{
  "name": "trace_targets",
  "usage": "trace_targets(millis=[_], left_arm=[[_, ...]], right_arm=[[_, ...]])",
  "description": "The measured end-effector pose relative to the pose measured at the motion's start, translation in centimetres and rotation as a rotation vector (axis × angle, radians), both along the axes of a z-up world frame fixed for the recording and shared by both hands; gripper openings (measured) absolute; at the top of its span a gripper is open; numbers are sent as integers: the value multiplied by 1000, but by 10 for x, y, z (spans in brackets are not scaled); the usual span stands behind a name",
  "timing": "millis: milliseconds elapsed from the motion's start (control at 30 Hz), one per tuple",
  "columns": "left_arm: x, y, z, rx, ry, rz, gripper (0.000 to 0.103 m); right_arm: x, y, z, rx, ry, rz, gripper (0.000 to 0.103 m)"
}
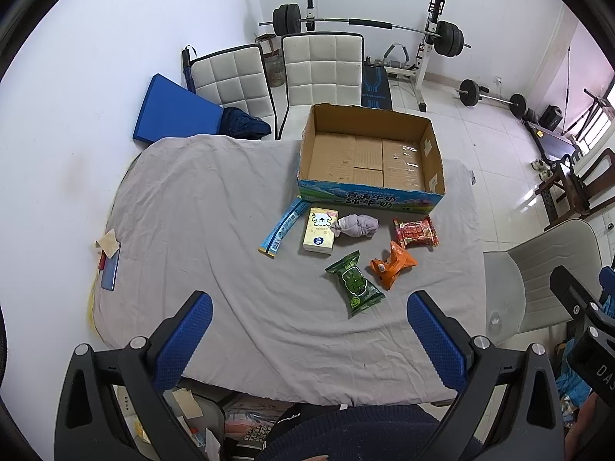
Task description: Organize soft objects
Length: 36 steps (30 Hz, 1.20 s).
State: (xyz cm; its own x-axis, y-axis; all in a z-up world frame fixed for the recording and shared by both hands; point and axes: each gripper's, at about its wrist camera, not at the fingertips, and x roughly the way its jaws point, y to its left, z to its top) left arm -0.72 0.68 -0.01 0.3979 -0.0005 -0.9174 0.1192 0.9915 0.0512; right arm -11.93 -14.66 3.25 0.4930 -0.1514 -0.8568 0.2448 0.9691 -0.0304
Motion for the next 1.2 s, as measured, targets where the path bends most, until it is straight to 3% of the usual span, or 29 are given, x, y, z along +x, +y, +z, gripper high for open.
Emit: trace_targets(millis=[1200], left_arm=[[-5, 5, 10, -3, -26, 6, 103]], right_arm=[[0, 10, 5, -3, -9, 24, 103]])
